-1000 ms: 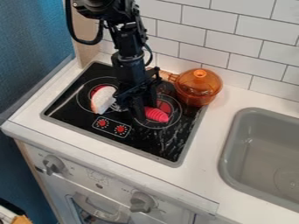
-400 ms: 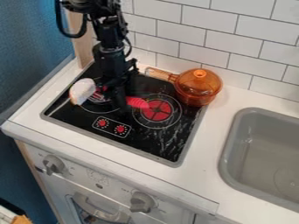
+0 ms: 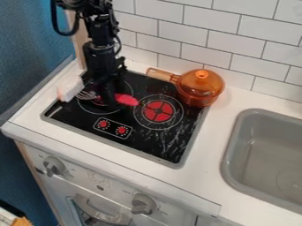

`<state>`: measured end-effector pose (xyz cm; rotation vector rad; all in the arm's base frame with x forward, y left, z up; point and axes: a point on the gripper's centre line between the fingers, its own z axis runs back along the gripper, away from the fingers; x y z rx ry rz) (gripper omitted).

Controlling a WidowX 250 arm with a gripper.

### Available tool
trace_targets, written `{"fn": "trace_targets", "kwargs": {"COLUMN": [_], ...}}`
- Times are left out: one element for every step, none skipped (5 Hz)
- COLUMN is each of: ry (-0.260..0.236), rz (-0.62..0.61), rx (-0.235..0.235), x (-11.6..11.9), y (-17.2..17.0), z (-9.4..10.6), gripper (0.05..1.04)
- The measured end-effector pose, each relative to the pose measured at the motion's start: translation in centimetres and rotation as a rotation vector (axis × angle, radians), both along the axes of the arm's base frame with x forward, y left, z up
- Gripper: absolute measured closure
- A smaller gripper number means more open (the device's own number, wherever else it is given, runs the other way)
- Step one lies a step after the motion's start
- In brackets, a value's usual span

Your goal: Lifting the red fork

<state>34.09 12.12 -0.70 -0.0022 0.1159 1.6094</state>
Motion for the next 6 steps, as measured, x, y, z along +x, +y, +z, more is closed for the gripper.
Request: {"fn": "trace_targets", "kwargs": {"ry": [-0.017,-0.033,-0.028,-0.029,-0.085,-0.142], "rz": [0.043,0.056,0.028,-0.052,-0.135,-0.200], "rx": [0.014,0.034,0.024,0.015,0.039,0.082], "x": [0.5,0.9,0.7,0.2,0.5,1.0], "y": [1.3,1.9,1.5,-0.3,-1.7,-2.2], "z": [-0.1,0.3,-0.1,-0.6,0.8,1.4], "gripper": [0.710,0.710,0.710,0.710,0.710,0.710]}}
